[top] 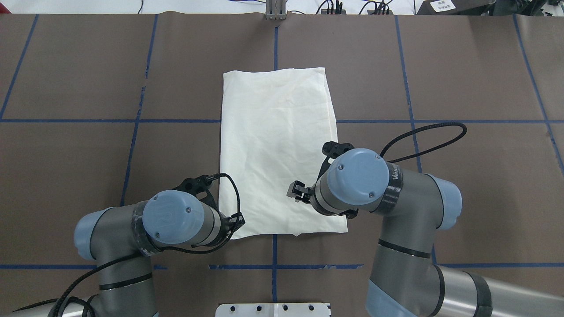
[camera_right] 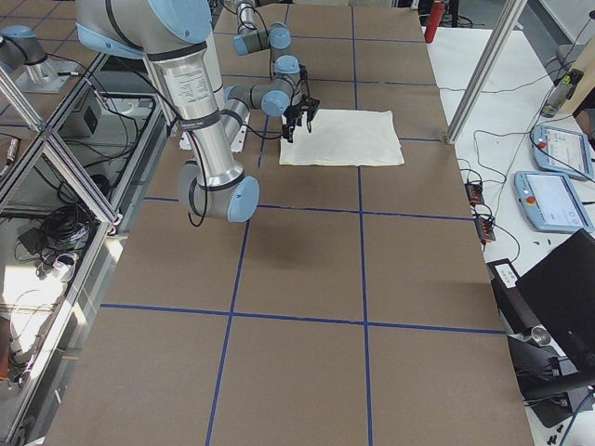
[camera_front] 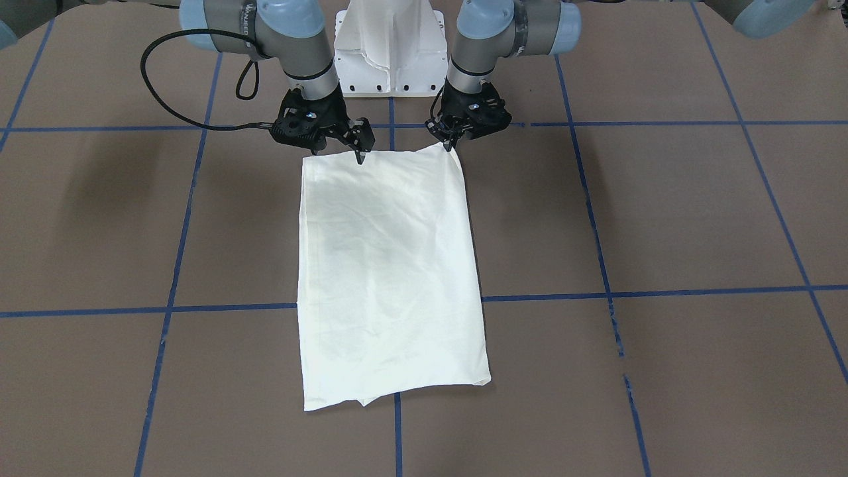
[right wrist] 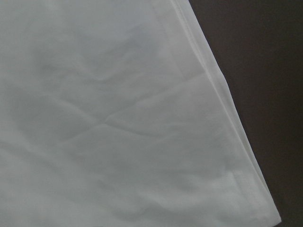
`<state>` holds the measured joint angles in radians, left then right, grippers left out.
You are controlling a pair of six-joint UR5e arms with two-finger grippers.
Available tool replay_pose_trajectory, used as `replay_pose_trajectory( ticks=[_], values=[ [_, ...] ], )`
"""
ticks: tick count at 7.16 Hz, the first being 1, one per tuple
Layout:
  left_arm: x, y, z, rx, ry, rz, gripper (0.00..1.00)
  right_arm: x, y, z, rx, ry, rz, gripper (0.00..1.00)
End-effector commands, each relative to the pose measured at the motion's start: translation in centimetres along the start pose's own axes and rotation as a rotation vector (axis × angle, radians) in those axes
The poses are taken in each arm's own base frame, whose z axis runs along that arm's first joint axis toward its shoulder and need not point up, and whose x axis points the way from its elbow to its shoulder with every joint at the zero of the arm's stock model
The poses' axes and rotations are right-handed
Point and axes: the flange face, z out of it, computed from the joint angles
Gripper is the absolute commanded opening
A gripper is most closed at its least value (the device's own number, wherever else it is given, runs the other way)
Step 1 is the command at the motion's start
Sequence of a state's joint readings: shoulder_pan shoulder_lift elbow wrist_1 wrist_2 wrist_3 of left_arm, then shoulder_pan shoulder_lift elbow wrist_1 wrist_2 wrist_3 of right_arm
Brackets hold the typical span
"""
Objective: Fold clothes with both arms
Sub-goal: 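Move both grippers to the bundle's corners nearest the robot and grasp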
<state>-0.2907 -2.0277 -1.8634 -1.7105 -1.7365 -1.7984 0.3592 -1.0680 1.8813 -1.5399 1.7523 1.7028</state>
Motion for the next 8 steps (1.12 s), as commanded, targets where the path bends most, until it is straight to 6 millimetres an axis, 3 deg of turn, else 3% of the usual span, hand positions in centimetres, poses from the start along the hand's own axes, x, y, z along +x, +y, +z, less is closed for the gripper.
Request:
replay_pose_trajectory(
  ticks=[1,4,8],
  values=[
    [0.1,-0.1,-0.1,0.001,0.003,0.009,0.00,0.5,1.8,2.1,0.013,0.018,0.050,1.00],
    [0.1,-0.1,-0.1,0.001,0.003,0.009,0.00,2.0,2.0,5.1,0.016,0.082,0.060,1.00],
    [0.2,-0.1,-0.2,0.001,0.004,0.009,0.00,3.3,2.6,6.2,0.014,0.107,0.060,1.00]
  ],
)
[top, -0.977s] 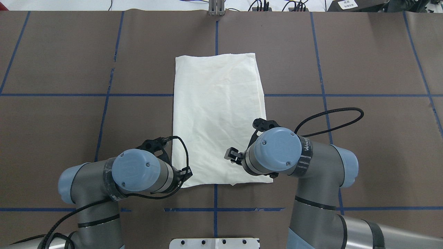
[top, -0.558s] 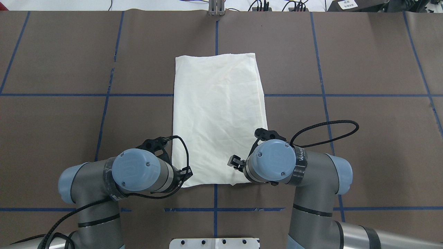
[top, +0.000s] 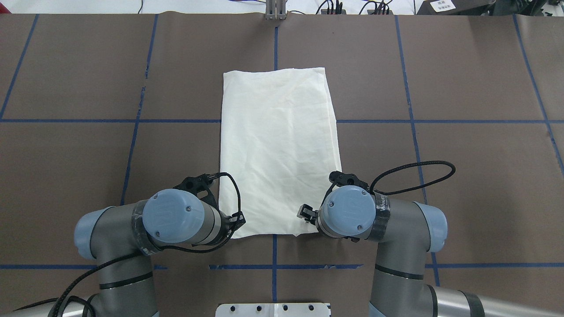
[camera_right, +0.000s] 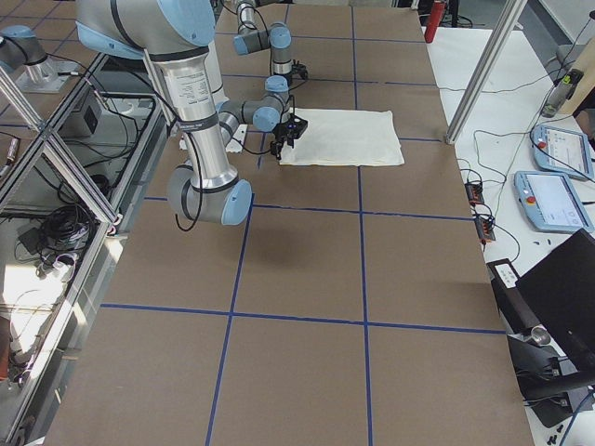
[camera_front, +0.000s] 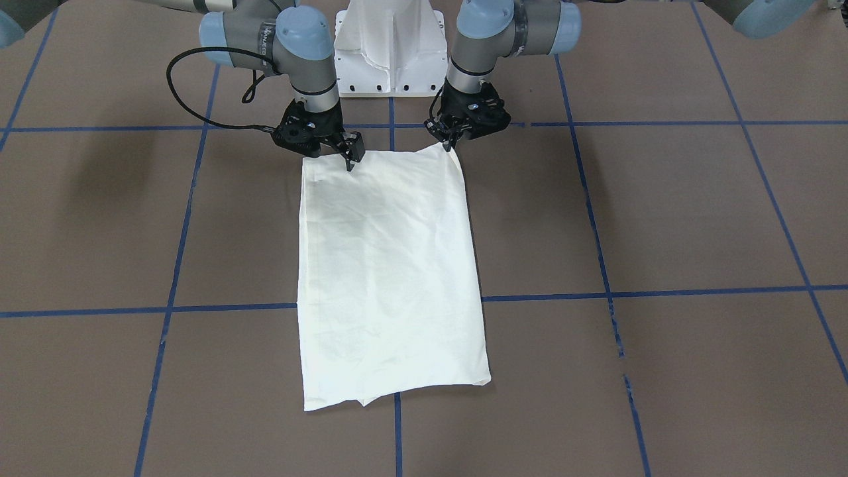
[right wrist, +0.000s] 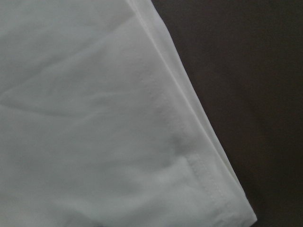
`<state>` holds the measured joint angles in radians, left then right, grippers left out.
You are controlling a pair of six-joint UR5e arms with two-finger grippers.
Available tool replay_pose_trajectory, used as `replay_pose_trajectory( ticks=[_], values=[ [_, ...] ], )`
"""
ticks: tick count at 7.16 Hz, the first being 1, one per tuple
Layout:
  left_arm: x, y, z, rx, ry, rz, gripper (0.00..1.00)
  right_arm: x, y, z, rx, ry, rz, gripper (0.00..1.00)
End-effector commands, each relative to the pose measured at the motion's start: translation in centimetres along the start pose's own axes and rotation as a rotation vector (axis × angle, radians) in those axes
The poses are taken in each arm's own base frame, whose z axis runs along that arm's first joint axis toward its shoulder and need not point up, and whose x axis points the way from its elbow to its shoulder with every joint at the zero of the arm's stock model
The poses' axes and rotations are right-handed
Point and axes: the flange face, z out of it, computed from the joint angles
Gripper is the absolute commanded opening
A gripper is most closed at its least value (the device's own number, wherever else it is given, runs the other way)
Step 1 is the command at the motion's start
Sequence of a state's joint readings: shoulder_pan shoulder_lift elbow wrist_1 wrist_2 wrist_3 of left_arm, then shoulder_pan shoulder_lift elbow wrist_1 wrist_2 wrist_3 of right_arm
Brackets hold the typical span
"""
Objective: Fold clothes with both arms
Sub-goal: 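Move both grippers to the bundle's corners nearest the robot and grasp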
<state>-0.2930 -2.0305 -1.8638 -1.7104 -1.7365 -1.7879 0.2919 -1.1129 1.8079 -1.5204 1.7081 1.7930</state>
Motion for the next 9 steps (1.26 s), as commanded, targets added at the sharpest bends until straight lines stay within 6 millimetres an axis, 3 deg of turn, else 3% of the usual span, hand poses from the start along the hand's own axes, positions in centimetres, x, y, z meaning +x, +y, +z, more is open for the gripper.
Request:
replay_pose_trajectory(
  ticks=[1,2,4,5,7,9],
  values=[
    [0.2,0.0,-0.1,0.001,0.004,0.000,0.00,0.1,0.2,0.2,-0.001,0.004,0.001,1.00],
    [0.2,-0.1,-0.2,0.003,0.006,-0.002,0.00,0.0,0.3,0.1,-0.002,0.001,0.001,0.95],
    [0.2,-0.1,-0.2,0.003,0.005,-0.002,0.00,-0.4,0.4,-0.1,-0.004,-0.005,0.000,0.45],
    [0.1,-0.2,-0.1,0.003,0.003,-0.002,0.00,-0.5,0.6,-0.2,-0.006,-0.008,-0.001,0.29],
    [0.1,-0.2,-0.1,0.003,0.003,-0.002,0.00,-0.5,0.6,-0.2,-0.006,-0.008,-0.003,0.06],
    [0.2,-0.1,-0.2,0.003,0.005,-0.002,0.00,-1.4,-0.7,-1.2,0.006,-0.027,0.013,0.00]
  ],
)
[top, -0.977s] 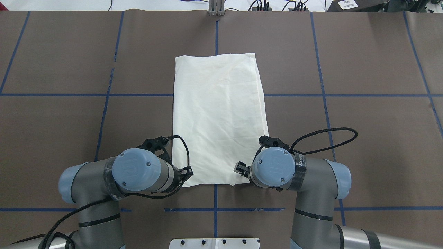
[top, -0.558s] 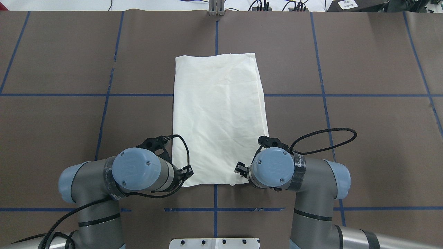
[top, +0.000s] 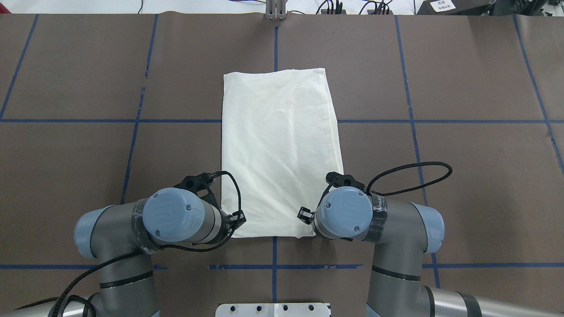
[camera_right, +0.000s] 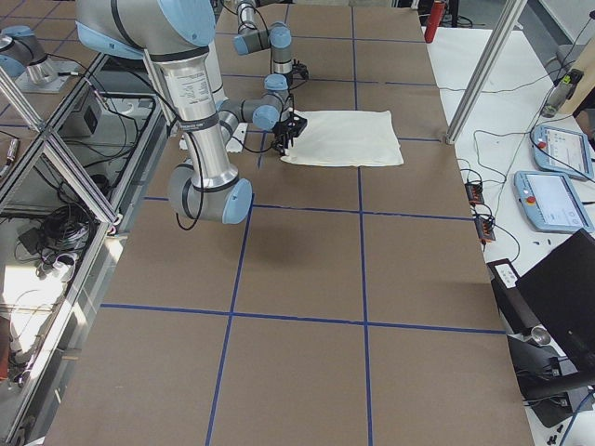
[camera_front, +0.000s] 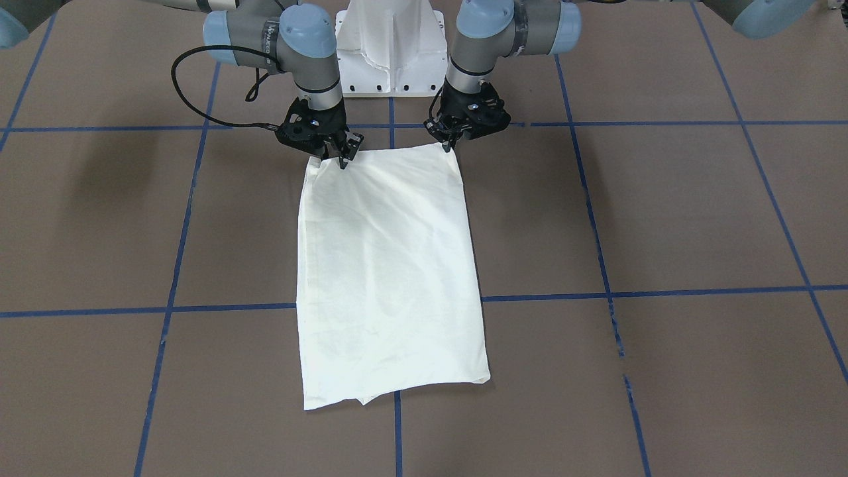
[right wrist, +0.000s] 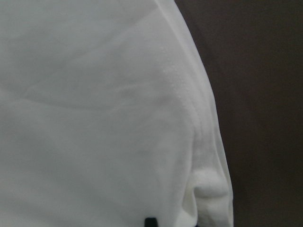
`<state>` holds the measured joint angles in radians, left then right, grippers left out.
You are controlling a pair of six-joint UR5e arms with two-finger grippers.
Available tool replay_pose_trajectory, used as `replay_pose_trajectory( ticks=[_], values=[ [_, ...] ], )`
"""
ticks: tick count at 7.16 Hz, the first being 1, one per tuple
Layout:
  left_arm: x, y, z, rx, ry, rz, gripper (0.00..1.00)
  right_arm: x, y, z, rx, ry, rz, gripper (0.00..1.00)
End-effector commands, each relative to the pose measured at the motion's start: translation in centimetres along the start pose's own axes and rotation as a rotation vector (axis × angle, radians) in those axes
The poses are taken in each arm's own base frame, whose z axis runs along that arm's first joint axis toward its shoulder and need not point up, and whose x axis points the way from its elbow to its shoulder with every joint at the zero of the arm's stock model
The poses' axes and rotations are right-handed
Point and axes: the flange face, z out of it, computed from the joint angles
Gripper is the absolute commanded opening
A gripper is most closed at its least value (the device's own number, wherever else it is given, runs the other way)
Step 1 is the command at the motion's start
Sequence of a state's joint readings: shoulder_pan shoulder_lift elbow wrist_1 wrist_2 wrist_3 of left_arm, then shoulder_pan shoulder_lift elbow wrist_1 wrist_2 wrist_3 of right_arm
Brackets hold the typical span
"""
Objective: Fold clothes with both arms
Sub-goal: 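Move both grippers to the bundle's corners nearest the robot and grasp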
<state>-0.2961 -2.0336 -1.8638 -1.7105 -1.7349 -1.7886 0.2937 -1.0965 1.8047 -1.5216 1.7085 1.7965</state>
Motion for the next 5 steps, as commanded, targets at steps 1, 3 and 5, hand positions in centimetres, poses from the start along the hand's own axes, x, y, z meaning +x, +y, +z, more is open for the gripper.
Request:
replay_pose_trajectory(
  ticks=[1,3,5],
  values=[
    [0.2,0.1,-0.1,-0.001,0.003,0.002,0.00,-0.8,-1.1,-0.9,0.011,-0.019,0.012,0.00],
    [0.2,0.1,-0.4,-0.002,0.008,0.001,0.00,-1.6,-1.0,-2.0,0.005,-0.043,0.012,0.00],
    [-0.1,0.7,-2.5,-0.012,0.037,0.010,0.00,-1.3,-0.3,-2.2,-0.010,-0.046,0.002,0.00]
  ],
)
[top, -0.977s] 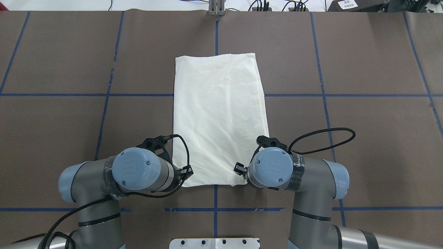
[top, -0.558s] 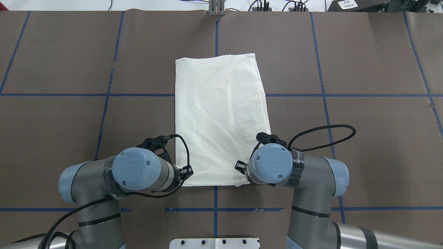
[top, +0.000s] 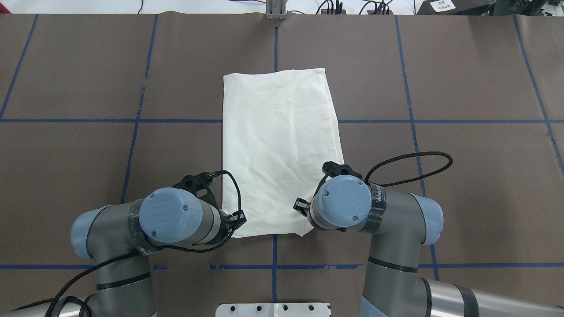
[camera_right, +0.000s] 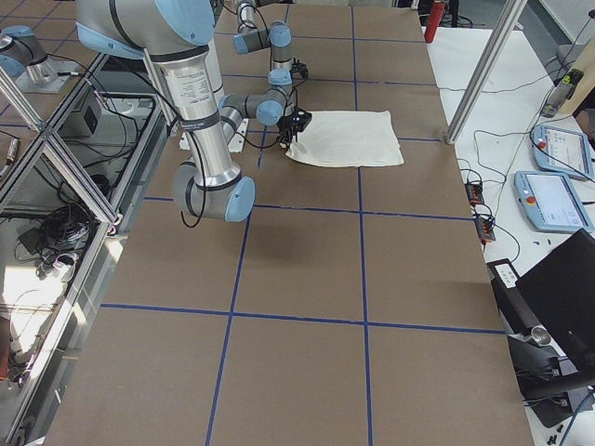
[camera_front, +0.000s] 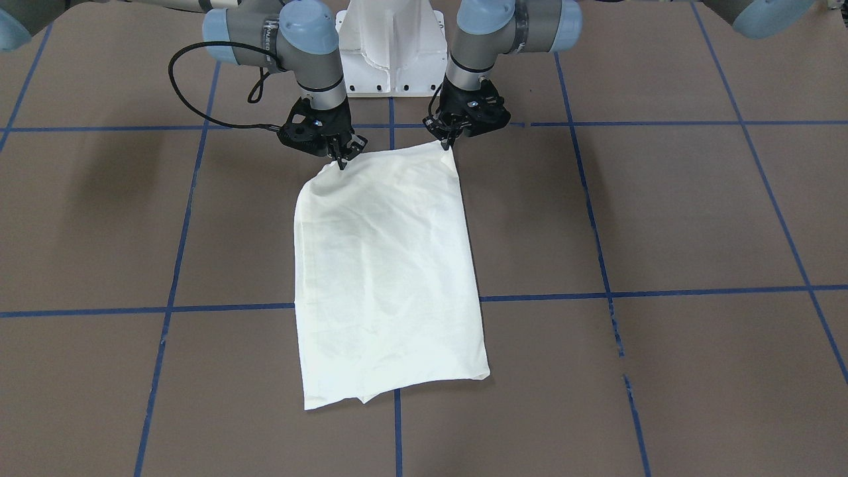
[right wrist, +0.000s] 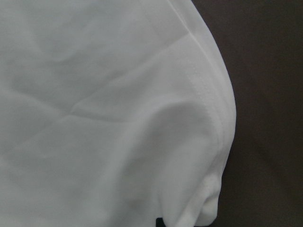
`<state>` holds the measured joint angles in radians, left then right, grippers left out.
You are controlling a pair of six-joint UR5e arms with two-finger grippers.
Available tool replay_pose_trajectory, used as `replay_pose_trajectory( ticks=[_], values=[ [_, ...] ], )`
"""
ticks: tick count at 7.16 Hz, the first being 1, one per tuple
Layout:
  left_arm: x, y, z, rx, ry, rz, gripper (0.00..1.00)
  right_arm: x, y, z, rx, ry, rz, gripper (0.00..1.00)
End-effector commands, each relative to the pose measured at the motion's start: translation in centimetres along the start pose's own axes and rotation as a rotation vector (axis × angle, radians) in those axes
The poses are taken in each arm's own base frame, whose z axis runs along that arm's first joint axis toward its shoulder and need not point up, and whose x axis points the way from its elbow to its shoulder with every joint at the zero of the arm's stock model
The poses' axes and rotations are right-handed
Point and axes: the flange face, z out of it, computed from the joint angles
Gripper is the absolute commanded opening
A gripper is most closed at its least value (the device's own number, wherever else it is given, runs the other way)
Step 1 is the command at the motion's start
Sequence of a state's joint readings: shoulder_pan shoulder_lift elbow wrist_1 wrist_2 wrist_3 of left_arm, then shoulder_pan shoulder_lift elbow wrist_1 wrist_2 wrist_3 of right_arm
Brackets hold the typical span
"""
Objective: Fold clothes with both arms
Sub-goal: 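Move both grippers to the bundle's corners nearest the robot and grasp, then lift the near end with both grippers and fold it toward the far end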
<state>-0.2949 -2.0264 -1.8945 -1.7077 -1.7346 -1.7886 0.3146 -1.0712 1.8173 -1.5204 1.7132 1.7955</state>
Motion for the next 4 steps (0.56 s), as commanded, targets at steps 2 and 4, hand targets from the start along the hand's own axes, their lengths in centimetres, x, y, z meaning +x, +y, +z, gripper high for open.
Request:
replay_pose_trajectory(
  ticks=[2,4],
  values=[
    [-0.1,2.5,-4.4,-0.025,0.005,0.021,0.00,1.2,2.0,-3.0,-0.072,-0.040,-0.032,0.00],
    [-0.8,5.7,-6.2,-0.062,-0.023,0.051,0.00,2.6,5.6,-6.4,-0.186,-0.071,-0.069,0.00]
  ],
)
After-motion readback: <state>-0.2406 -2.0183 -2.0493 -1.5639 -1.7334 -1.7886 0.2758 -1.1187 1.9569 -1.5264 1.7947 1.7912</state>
